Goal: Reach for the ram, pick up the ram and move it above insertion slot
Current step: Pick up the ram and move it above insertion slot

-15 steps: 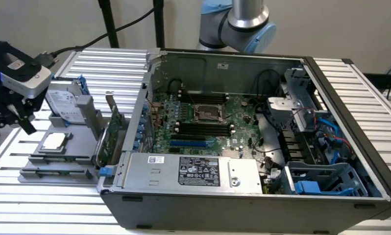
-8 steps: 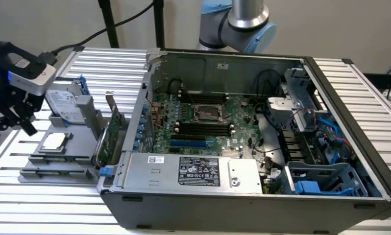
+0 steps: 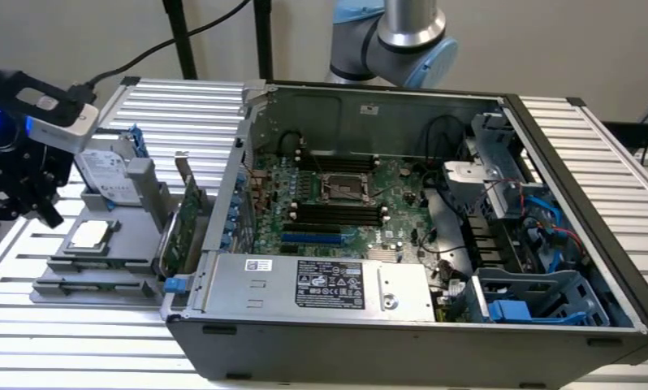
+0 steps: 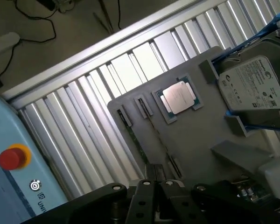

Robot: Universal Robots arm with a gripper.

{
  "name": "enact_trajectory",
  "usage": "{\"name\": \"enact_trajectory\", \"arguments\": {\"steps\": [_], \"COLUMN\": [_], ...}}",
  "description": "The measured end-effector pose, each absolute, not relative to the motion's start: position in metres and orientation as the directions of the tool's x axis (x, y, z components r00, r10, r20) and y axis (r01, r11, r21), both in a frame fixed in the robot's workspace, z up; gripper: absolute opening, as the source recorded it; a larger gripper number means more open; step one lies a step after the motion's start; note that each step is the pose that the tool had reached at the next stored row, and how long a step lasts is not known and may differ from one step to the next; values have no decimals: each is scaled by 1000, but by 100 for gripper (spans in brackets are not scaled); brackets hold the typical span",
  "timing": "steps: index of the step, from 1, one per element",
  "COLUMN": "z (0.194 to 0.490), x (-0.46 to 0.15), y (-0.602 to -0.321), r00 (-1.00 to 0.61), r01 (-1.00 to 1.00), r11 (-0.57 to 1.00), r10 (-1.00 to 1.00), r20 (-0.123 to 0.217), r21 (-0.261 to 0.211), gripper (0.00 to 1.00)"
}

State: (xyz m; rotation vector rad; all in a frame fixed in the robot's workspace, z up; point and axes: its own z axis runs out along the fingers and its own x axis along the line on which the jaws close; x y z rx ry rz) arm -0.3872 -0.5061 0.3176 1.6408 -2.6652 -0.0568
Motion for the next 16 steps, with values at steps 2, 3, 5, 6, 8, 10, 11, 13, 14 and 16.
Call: {"name": "enact_trajectory", "arguments": {"steps": [2, 3, 5, 6, 8, 10, 11, 13, 14, 16], "z": [316, 316, 315, 314, 313, 311, 311, 309, 309, 308], "x": [-387, -387, -387, -387, -387, -387, -387, -387, -387, -387], "y": [-506, -506, -506, -506, -506, -506, -506, -506, -506, -506], "r00": [-417, -400, -367, -350, -316, -280, -263, -228, -211, -175], "r01": [-909, -916, -930, -936, -948, -959, -964, -973, -977, -984], "r11": [416, 400, 366, 350, 315, 280, 263, 228, 210, 175], "r10": [-909, -916, -930, -937, -949, -960, -965, -974, -978, -984], "r20": [-10, -10, -10, -10, -10, -10, -10, -10, -10, -10], "r21": [36, 36, 36, 36, 35, 35, 35, 35, 35, 35], "gripper": [11, 11, 11, 11, 11, 11, 11, 11, 11, 11]}}
